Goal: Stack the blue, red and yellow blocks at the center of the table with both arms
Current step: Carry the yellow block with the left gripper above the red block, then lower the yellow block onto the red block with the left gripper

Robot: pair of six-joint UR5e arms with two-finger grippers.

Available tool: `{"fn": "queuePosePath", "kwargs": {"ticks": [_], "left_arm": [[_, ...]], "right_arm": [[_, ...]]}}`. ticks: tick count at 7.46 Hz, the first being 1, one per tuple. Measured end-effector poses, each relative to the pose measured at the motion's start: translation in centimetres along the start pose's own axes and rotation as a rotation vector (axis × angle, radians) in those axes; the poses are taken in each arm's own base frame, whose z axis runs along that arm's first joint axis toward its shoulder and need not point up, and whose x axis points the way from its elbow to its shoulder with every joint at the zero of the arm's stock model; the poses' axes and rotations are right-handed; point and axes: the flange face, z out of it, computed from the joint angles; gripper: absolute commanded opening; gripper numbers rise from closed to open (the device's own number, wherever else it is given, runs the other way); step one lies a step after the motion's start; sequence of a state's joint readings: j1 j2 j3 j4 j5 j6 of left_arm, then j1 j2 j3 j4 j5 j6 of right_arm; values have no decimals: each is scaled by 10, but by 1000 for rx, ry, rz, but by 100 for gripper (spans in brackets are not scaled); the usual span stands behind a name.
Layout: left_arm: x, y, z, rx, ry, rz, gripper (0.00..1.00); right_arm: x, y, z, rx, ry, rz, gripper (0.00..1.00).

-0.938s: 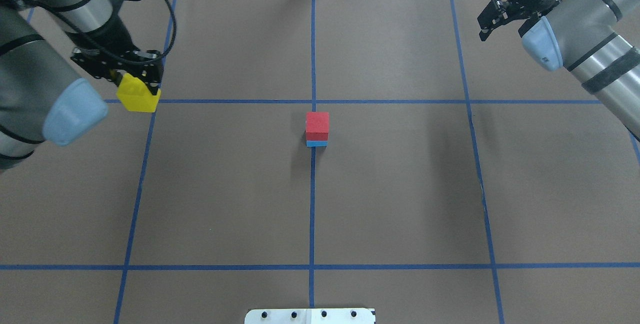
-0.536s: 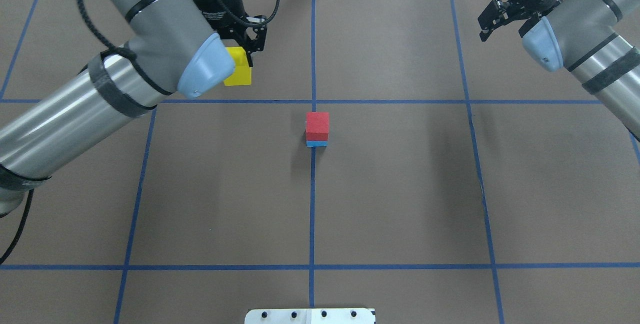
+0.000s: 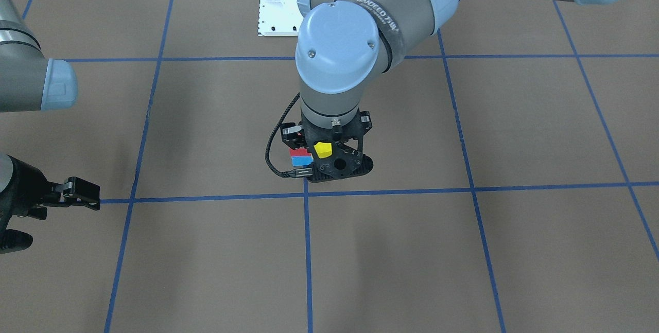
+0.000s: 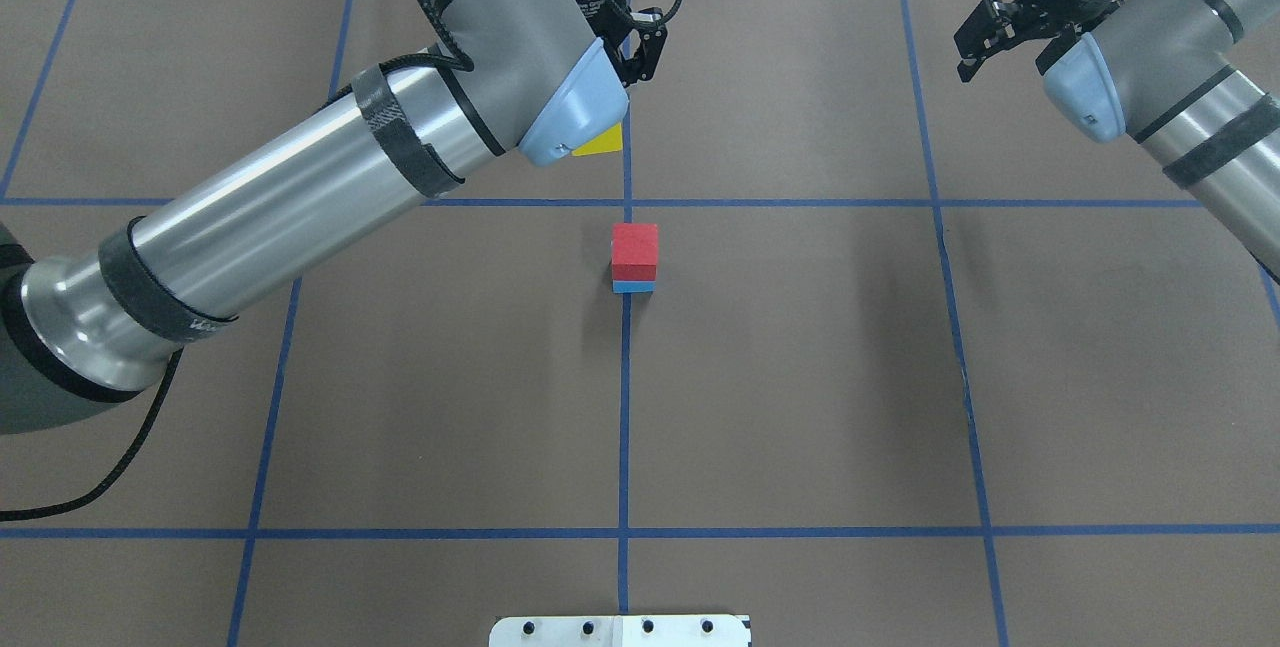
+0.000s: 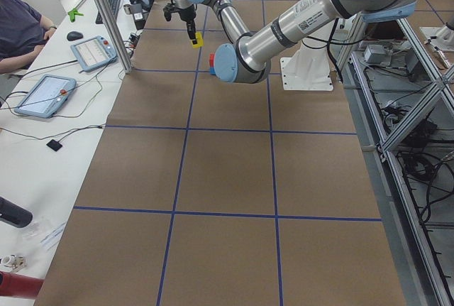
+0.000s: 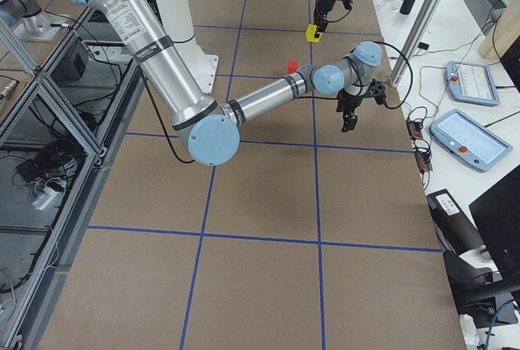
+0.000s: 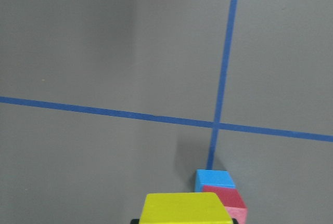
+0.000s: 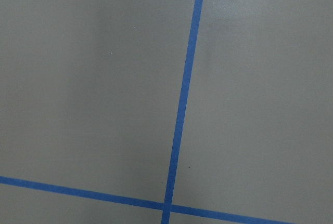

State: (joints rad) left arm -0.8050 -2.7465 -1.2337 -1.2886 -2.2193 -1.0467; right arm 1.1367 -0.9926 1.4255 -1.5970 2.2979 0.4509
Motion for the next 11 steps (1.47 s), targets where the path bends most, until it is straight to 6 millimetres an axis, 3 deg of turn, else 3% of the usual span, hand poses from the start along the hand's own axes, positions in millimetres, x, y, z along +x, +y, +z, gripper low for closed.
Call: {"fn": "queuePosePath", "kwargs": {"ticks": [2, 5, 11], "left_arm": [[13, 7, 24, -7, 8, -2, 0], [12, 14, 50, -8, -13, 9, 0], [13, 19, 72, 37, -29, 85, 0]], "right_arm": [[1, 1, 0, 0, 0, 1, 100], [2, 1, 1, -2, 1, 2, 100], [3, 1, 2, -3, 2, 2, 100]]}}
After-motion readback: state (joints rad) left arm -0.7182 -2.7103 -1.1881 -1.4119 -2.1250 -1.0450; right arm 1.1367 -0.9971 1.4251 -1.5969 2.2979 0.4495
